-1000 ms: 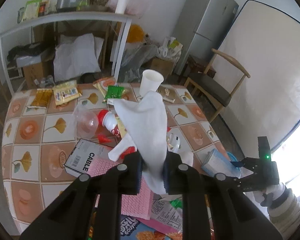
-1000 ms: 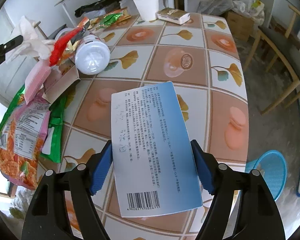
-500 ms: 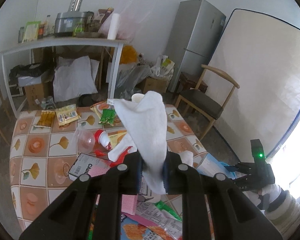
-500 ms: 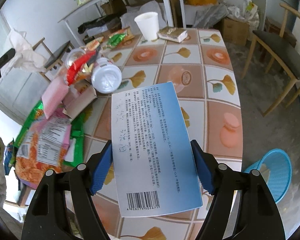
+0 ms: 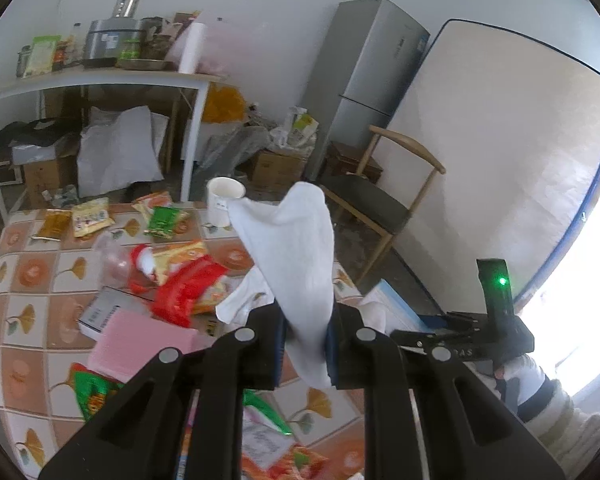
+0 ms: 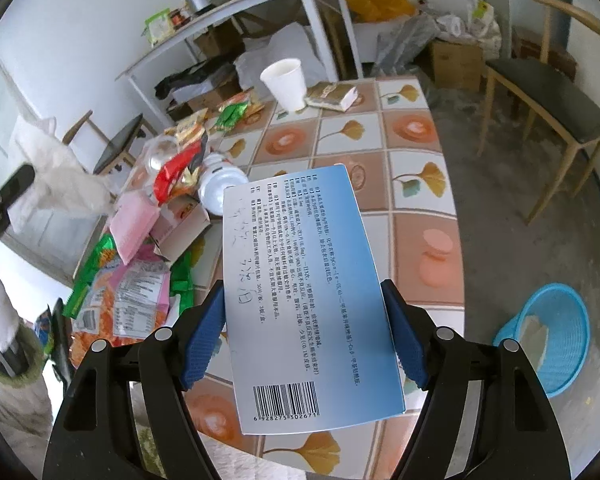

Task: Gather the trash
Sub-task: 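Carry the white glove and medicine box in both grippers to the blue wastebasket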

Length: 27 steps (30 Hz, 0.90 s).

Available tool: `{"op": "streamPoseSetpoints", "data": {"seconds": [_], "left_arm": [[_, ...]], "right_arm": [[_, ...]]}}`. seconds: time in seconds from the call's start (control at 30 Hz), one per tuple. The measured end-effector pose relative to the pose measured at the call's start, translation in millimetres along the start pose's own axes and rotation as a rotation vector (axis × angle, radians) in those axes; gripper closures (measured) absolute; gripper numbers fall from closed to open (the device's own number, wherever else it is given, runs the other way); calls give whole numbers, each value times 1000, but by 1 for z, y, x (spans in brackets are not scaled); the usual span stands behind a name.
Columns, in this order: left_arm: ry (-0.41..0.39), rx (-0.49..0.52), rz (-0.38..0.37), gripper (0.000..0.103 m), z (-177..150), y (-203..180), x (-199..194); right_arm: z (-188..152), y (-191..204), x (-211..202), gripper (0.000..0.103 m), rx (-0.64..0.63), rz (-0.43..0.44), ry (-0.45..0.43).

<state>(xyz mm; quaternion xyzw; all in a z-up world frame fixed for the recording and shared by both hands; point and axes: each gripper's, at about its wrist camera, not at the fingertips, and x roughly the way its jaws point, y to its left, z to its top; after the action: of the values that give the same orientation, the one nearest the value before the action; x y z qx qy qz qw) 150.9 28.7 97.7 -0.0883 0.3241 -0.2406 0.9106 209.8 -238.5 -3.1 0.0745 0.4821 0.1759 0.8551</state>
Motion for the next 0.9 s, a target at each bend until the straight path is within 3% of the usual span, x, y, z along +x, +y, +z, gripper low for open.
{"op": "streamPoseSetpoints", "data": {"seconds": [0.43,0.9], "left_arm": [[-5,24,-100,88,4,-60,15],[76,19,-225,88,1,-133,76]], "right_arm": [[-7,-24,-49,32,68,-29,-97],[-35,-85,-90,32,213,-78,-178]]}}
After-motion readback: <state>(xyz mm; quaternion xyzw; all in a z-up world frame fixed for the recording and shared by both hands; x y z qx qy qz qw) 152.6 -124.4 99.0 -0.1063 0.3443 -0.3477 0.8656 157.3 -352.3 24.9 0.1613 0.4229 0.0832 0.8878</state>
